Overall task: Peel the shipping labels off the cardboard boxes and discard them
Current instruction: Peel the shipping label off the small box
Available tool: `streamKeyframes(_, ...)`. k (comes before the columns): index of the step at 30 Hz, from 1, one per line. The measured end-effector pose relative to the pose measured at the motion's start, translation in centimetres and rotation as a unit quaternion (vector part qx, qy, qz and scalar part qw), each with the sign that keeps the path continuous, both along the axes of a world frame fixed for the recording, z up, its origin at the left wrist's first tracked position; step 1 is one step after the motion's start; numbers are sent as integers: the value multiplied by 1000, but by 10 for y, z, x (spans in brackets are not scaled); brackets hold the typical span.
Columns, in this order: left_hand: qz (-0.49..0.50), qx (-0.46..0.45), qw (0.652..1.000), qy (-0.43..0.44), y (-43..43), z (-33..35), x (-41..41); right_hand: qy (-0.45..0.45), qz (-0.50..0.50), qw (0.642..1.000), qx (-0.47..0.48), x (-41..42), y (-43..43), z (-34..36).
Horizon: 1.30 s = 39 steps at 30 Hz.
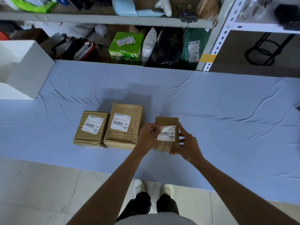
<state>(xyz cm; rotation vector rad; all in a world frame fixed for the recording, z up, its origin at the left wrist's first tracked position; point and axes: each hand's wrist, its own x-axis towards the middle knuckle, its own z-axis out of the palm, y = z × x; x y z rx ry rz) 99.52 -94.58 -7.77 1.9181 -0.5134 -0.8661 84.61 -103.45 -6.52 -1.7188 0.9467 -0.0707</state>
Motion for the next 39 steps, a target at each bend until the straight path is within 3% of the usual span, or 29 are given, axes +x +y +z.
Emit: streamKeyframes(39,-21,-13,999,49,1,4,2,3,0,1000,1,-1,-3,0)
